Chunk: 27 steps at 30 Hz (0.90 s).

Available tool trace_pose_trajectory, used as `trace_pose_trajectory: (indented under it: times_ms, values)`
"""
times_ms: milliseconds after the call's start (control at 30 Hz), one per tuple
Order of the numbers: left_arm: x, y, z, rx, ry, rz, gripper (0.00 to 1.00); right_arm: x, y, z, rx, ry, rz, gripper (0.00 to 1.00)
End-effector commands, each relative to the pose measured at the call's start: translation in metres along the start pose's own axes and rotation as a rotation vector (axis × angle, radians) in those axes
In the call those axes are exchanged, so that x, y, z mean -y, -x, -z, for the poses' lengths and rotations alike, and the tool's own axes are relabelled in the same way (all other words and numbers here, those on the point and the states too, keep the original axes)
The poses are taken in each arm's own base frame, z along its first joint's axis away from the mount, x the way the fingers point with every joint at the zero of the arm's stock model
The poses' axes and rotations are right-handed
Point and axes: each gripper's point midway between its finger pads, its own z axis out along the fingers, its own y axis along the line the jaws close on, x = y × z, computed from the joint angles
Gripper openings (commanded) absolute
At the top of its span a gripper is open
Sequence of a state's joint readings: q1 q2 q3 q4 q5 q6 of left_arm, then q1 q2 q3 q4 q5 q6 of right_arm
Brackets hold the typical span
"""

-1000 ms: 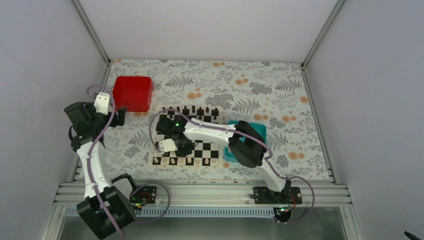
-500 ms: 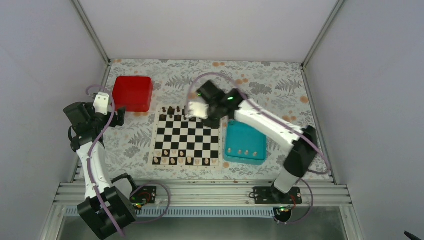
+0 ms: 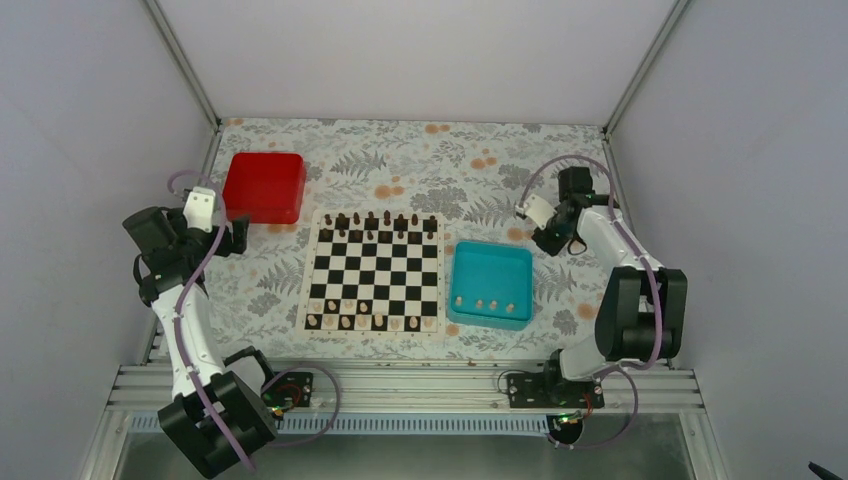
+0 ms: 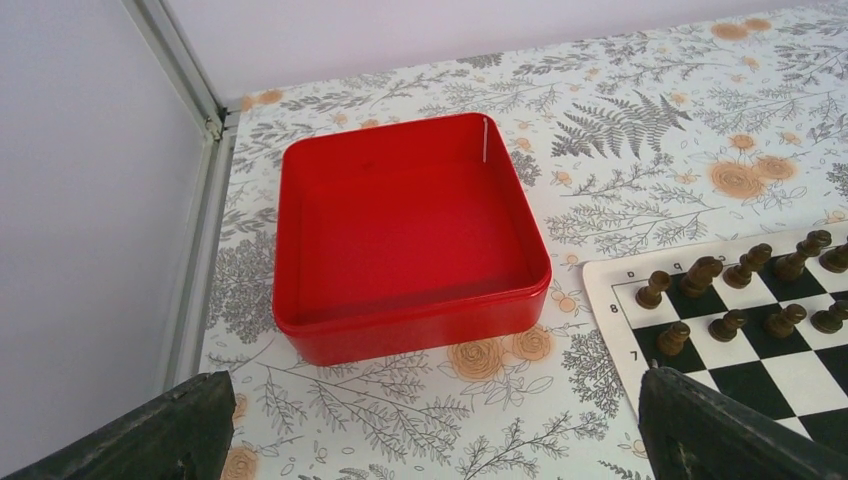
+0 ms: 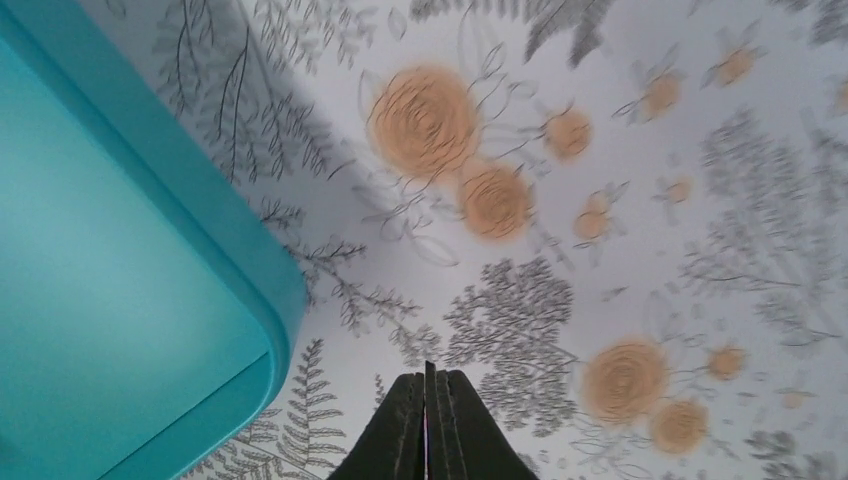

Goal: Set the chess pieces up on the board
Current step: Adjust the storage box at the center of the board.

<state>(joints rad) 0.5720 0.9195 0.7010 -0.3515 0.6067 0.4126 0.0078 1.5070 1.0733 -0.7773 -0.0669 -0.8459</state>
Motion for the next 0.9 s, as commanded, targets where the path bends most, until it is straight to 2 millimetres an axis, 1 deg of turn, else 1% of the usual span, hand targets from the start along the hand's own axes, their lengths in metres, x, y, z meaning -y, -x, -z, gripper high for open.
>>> trace_pose_trajectory:
  times_ms: [0, 167, 267, 400, 467, 567, 700, 800, 867]
  values:
    - [0.002, 0.011, 0.006, 0.031, -0.016, -0.037, 1.00, -0.008, -0.004, -0.015, 0.071, 0.054, 0.041, 0.04]
    - [0.005, 0.025, 0.009, 0.031, -0.056, -0.081, 1.00, -0.010, -0.001, -0.025, 0.100, 0.077, 0.022, 0.04]
    - [0.001, 0.037, 0.013, 0.026, -0.053, -0.127, 1.00, -0.008, 0.002, -0.029, 0.106, 0.086, 0.014, 0.04]
    - [0.001, 0.064, 0.023, 0.052, -0.063, -0.186, 1.00, -0.014, 0.004, -0.031, 0.112, 0.128, 0.009, 0.04]
    - [0.003, 0.077, 0.024, 0.066, -0.088, -0.201, 1.00, -0.017, 0.002, -0.033, 0.110, 0.142, 0.010, 0.04]
    - [0.006, 0.092, 0.018, 0.061, -0.128, -0.209, 1.00, -0.022, 0.001, -0.036, 0.105, 0.157, 0.016, 0.04]
    - [0.023, 0.106, 0.008, 0.043, -0.158, -0.257, 1.00, -0.024, 0.001, -0.029, 0.112, 0.156, 0.023, 0.04]
    - [0.044, 0.111, -0.002, 0.028, -0.171, -0.312, 1.00, -0.024, 0.005, -0.021, 0.128, 0.157, 0.033, 0.04]
    - [0.061, 0.114, -0.010, 0.016, -0.208, -0.337, 1.00, -0.023, 0.009, -0.015, 0.133, 0.147, 0.033, 0.04]
